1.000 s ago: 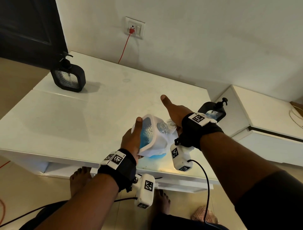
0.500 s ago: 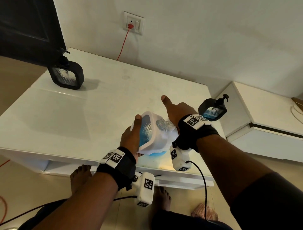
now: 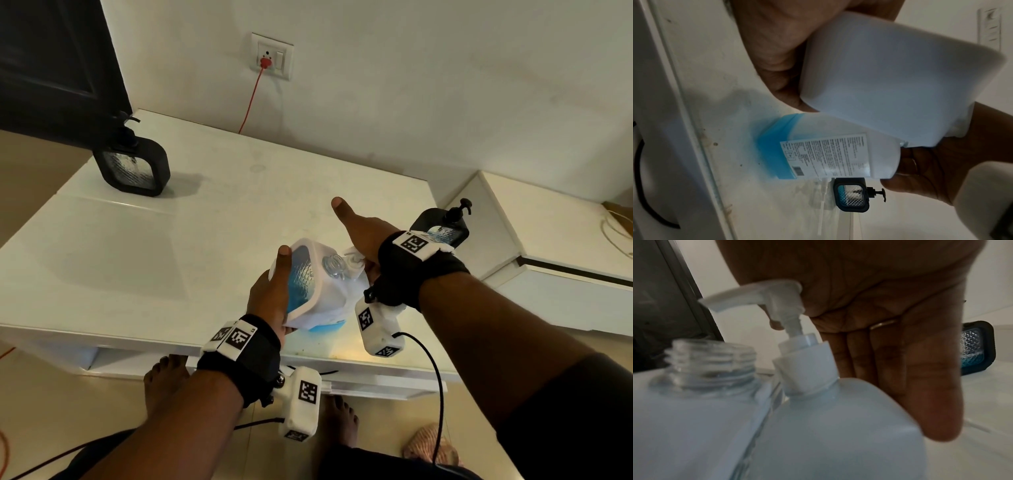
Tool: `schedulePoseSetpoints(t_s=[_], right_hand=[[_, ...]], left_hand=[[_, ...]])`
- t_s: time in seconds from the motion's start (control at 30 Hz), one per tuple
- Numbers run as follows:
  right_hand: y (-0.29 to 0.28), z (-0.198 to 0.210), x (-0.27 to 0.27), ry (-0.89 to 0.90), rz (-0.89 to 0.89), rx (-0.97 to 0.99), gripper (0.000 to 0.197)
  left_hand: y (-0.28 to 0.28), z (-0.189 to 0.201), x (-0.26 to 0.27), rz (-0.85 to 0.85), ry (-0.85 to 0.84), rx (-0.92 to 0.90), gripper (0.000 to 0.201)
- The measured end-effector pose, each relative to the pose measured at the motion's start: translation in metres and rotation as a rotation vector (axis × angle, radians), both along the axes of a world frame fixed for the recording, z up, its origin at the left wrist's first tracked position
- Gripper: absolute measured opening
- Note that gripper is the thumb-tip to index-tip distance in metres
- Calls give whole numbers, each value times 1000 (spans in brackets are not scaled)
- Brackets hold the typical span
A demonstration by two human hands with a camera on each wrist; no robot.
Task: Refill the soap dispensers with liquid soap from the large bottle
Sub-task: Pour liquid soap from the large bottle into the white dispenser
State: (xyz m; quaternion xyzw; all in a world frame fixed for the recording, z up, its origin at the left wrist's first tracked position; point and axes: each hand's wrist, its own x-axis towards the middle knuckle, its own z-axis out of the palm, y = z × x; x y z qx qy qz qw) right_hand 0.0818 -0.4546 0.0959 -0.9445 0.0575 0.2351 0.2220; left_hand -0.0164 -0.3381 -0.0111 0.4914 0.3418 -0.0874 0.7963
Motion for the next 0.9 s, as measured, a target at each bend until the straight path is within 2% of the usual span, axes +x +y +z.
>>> schedulePoseSetpoints(t_s=[0.1,0.23,0.67,0.8,0.9], right_hand=[[1,-1,-1,-14,5,-11,76],[1,-4,1,-59,23,-57,76],[-4,-17,3,-151,6,-139,69],[-4,-16,1,-150,16,-145,68],[0,-11,2,-111,24,-127,73]], left_hand=[[1,-2,0,-3,-3,-3,56],[0,-4,0,-7,-20,-21,87],[-2,-12,-1,-2,-33,-58,108],[-2,-10,-2,7,-60,-80,95],[-1,-11,-1,3,-48,-63,108]])
